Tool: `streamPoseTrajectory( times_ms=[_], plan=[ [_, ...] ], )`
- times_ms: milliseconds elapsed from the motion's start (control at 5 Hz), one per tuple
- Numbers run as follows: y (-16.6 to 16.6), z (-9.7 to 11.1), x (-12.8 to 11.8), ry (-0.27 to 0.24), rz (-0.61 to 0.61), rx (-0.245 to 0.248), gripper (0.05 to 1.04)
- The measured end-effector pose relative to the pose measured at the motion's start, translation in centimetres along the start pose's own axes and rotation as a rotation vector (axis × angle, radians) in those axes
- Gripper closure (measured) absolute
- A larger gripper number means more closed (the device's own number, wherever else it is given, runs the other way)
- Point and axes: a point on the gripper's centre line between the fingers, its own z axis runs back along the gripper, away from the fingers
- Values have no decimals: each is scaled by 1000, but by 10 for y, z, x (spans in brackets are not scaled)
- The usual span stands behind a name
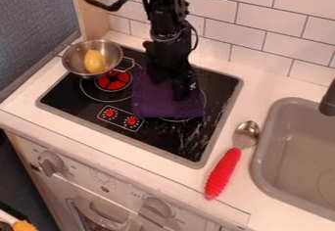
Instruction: Move the purple cloth to the bottom right of the burner
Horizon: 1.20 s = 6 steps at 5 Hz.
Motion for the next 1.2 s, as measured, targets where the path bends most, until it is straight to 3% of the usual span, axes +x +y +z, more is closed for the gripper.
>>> streamPoseTrajectory(
  times_ms=[800, 1200],
  plan=[
    [-47, 6, -40, 9, -46, -14, 85],
    [-56, 7, -47, 23, -53, -9, 85]
  ],
)
